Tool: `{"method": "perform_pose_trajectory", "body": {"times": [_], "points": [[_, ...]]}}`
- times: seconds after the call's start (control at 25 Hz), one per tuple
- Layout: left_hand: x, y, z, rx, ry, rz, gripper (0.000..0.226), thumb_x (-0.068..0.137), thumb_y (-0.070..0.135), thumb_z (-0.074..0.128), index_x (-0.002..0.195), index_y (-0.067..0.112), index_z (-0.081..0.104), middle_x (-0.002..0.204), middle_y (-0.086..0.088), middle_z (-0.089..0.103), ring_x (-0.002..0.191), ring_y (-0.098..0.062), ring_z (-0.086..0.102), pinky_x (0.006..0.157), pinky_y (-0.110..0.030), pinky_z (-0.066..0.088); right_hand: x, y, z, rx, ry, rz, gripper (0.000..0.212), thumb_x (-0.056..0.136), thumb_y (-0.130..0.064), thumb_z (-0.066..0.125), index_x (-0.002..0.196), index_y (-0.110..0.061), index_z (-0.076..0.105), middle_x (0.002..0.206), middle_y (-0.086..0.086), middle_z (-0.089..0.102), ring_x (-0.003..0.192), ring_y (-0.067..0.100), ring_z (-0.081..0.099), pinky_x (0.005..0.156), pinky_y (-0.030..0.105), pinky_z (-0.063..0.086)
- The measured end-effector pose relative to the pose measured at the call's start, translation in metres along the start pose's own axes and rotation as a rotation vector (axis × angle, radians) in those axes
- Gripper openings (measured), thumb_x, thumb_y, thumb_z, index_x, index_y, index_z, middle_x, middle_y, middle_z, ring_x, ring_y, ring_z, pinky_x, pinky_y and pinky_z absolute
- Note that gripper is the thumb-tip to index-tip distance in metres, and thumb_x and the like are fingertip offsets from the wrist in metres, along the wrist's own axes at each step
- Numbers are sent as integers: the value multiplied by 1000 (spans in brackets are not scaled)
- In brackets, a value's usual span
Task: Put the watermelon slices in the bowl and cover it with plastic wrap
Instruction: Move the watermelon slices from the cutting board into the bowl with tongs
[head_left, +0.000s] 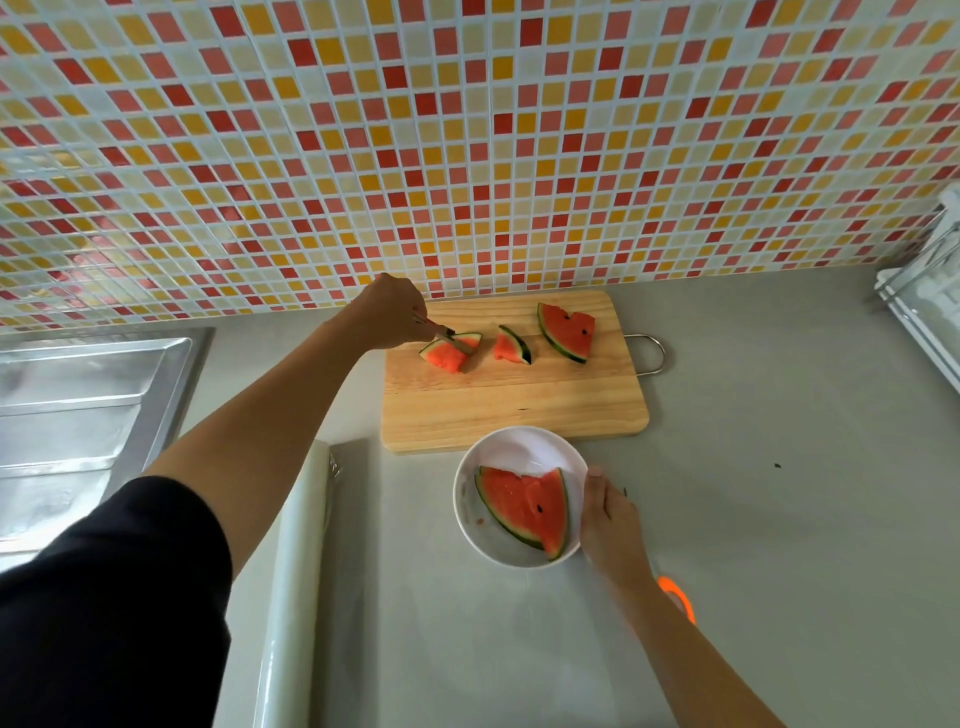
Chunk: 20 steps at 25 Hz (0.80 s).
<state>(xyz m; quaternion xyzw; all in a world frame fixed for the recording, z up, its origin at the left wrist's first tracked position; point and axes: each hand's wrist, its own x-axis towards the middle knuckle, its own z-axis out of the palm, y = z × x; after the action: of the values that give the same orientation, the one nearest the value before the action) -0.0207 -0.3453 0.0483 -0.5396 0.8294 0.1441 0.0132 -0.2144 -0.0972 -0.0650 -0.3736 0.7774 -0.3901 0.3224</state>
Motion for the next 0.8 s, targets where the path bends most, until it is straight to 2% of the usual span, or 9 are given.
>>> {"method": "perform_pose_trajectory", "body": {"times": [0.08,0.16,0.28,0.36,0.48,0.64,0.8], "points": [[0,-5,-2,-108,15,-54,29,81,31,71,95,7,73,82,-2,62,70,-12,54,55,-20,38,0,2,0,9,13,12,43,99,-23,33,57,-23,42,57,-7,49,56,2,46,51,14,34],[-4,-13,-2,-274,16,-114,24,82,28,70,95,8,74,85,-5,66,75,-14,56,58,-20,40,1,4,1,21,23,28,44,99,-28,32,58,-17,46,56,-8,51,56,1,48,49,4,34],[-21,-25,3,-625,-21,-146,7,86,20,65,82,17,70,82,-5,66,74,-16,56,63,-22,43,1,7,3,38,23,46,47,98,-31,30,66,-5,52,57,-4,52,57,1,50,50,4,35],[-30,-28,11,-614,-35,-146,7,86,20,64,82,18,68,81,-1,65,74,-14,56,61,-20,43,1,7,4,45,19,50,49,98,-33,30,69,-1,53,59,0,54,58,3,51,50,8,34],[-35,-31,23,-562,-31,-216,13,86,23,65,87,11,71,81,-4,66,70,-14,53,60,-21,42,1,6,3,52,9,43,49,98,-34,30,65,-4,50,58,2,54,59,7,52,55,15,37],[-40,-33,27,-702,-72,-243,17,89,22,62,81,9,69,73,-4,62,60,-15,41,56,-24,35,1,6,3,32,17,46,48,98,-35,30,63,-8,49,58,0,54,59,6,52,56,17,37],[-50,-33,14,-781,-93,-156,18,91,20,58,82,10,70,63,2,57,55,-14,35,51,-20,33,1,6,3,22,12,50,47,98,-36,29,58,-15,43,56,-1,51,57,8,51,56,19,38]]}}
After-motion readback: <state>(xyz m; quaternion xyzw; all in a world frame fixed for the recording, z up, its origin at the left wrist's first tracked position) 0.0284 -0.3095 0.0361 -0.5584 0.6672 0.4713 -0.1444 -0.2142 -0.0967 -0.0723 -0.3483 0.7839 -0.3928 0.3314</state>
